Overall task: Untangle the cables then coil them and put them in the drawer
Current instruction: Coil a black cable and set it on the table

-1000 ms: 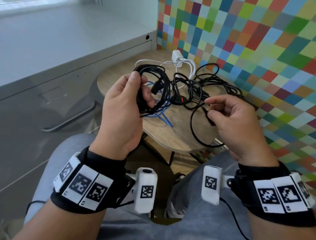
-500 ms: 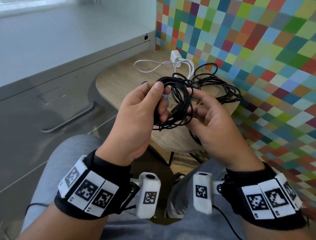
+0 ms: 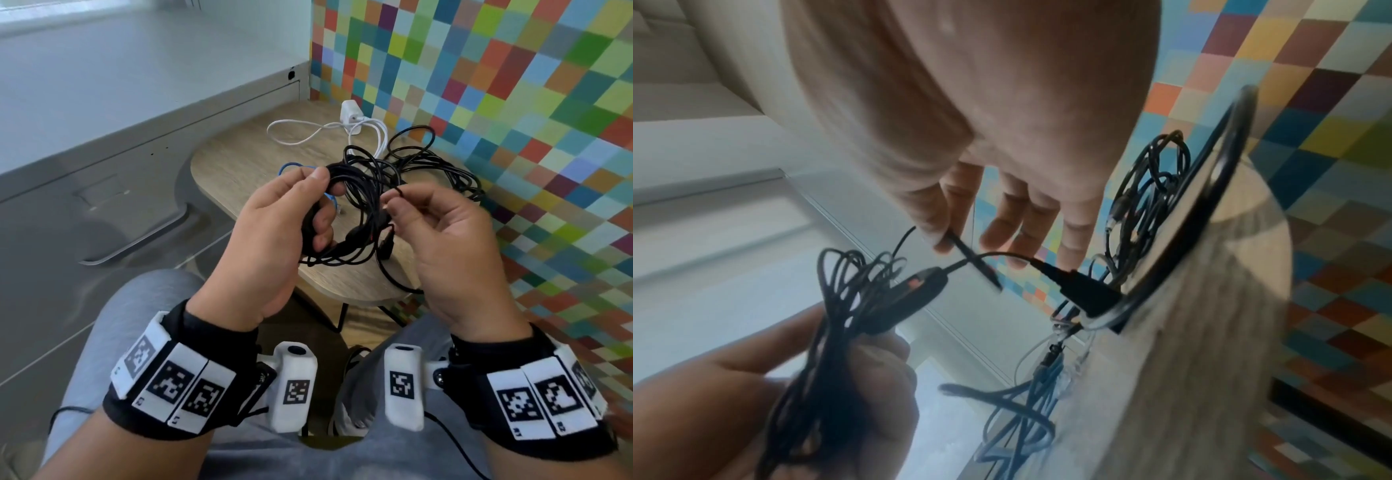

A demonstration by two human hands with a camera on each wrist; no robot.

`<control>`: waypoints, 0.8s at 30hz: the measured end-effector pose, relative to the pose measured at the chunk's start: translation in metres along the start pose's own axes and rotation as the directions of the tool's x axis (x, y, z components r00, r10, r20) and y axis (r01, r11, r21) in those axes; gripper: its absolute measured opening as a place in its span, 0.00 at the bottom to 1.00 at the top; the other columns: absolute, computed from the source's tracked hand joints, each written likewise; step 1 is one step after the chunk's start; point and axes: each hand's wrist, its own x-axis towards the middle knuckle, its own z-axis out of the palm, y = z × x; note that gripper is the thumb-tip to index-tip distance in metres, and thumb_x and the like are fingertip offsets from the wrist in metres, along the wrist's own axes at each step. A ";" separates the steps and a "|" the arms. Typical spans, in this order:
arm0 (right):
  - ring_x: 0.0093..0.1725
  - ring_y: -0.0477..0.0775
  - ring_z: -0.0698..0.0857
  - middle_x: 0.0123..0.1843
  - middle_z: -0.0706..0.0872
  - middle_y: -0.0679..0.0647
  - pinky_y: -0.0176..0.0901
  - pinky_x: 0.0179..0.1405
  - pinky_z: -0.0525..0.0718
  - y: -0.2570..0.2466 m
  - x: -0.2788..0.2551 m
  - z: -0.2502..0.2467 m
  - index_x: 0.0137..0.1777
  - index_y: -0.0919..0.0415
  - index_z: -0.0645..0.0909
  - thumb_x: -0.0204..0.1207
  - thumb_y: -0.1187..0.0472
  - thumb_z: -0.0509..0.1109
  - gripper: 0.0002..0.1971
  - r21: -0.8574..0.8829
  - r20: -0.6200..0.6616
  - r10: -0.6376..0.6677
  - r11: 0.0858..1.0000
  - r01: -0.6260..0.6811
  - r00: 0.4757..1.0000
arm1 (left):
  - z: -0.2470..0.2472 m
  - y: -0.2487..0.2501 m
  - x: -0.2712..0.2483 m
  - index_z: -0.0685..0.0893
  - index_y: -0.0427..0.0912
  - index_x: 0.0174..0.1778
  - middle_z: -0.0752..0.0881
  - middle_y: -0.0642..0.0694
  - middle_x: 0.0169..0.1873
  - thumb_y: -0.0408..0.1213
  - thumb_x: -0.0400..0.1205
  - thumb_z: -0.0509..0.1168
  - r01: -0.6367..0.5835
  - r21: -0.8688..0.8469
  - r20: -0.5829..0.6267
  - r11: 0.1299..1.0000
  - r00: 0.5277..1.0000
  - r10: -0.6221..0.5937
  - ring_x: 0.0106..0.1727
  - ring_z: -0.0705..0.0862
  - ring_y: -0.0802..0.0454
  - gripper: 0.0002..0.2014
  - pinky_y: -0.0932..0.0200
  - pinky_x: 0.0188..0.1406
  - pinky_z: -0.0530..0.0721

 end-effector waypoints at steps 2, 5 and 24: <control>0.47 0.47 0.91 0.45 0.94 0.48 0.44 0.53 0.89 -0.003 0.001 -0.005 0.50 0.50 0.91 0.82 0.64 0.76 0.07 0.013 -0.069 -0.052 0.999 0.052 0.996 | -0.001 0.002 0.000 0.82 0.35 0.47 0.72 0.45 0.28 0.38 0.84 0.58 0.003 -0.004 0.019 1.000 1.000 -0.002 0.27 0.69 0.51 0.11 0.61 0.29 0.69; 0.45 0.50 0.92 0.45 0.95 0.50 0.43 0.50 0.89 -0.012 0.000 -0.008 0.50 0.49 0.93 0.77 0.60 0.80 0.05 0.090 -0.079 -0.066 0.993 0.073 0.995 | -0.001 0.001 0.001 0.83 0.34 0.48 0.73 0.45 0.28 0.36 0.81 0.58 -0.013 0.033 -0.027 0.999 1.000 0.014 0.29 0.70 0.51 0.11 0.58 0.32 0.68; 0.40 0.53 0.89 0.43 0.91 0.55 0.44 0.42 0.87 -0.020 -0.007 -0.004 0.42 0.52 0.89 0.71 0.65 0.85 0.09 -0.025 -0.006 -0.154 0.988 0.153 0.988 | 0.011 -0.010 -0.004 0.86 0.41 0.48 0.79 0.44 0.33 0.36 0.84 0.60 -0.057 0.091 0.020 0.994 0.998 0.056 0.29 0.75 0.54 0.09 0.64 0.30 0.76</control>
